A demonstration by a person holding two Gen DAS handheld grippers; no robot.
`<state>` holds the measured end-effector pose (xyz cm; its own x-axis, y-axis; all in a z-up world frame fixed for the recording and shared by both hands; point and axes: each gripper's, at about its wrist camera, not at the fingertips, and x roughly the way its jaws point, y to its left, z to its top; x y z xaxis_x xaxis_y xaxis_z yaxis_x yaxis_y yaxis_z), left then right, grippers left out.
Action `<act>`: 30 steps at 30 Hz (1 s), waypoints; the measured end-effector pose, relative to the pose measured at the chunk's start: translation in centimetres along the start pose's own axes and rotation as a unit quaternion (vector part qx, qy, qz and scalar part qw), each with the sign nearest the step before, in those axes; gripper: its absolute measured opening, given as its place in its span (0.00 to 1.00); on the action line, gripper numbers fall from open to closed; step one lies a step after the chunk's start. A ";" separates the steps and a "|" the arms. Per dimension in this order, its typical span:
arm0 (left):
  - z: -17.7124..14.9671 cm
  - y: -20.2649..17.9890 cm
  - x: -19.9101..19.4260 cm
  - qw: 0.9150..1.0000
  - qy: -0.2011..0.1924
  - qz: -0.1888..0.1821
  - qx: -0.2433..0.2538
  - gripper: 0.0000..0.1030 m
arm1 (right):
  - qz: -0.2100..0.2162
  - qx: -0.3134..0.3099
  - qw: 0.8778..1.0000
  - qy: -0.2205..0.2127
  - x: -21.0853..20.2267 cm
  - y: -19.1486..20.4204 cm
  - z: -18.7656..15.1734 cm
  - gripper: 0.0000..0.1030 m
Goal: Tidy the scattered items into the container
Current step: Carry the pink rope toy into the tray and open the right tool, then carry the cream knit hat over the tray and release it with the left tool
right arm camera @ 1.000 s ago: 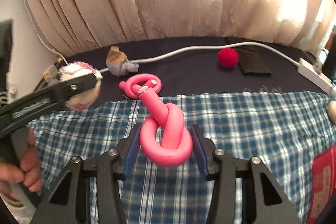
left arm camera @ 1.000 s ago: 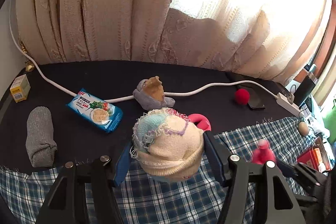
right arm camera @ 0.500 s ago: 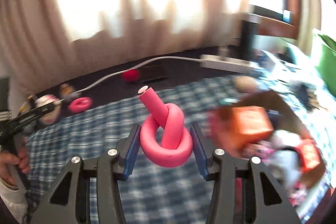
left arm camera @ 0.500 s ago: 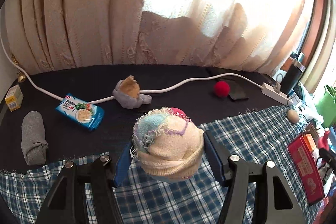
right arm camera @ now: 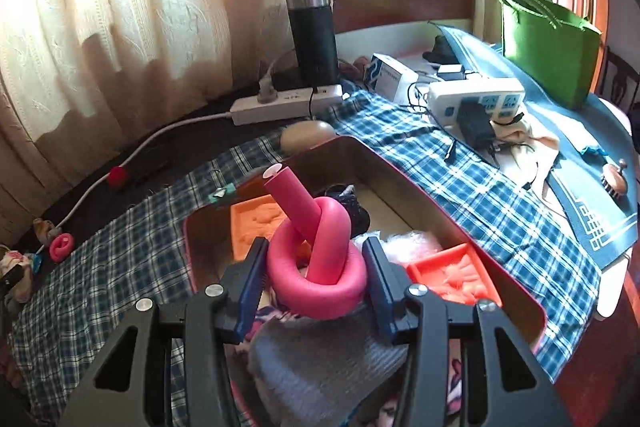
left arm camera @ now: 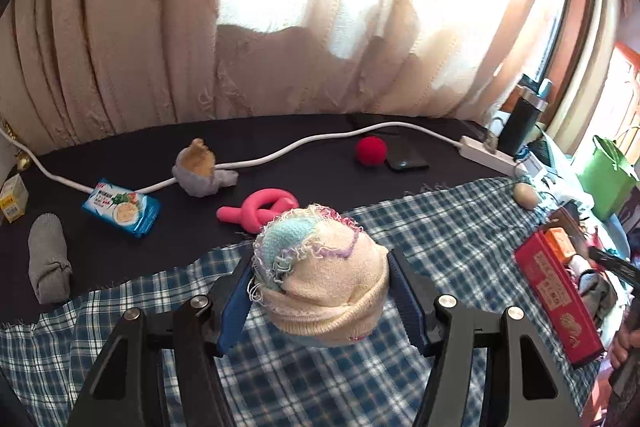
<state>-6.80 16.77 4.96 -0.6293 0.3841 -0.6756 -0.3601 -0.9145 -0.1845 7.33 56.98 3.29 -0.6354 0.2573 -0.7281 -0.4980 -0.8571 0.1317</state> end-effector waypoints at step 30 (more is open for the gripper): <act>-5.6 -26.5 -2.1 0.950 0.062 -0.222 0.211 0.63 | 0.042 0.137 0.986 -0.090 -6.5 -12.7 -5.0 0.69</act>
<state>7.88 39.47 7.26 -0.2732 0.6785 -0.6819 -0.8316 -0.5229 -0.1871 20.76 63.98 2.98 -0.7639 0.2864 -0.5782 -0.5636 -0.7325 0.3818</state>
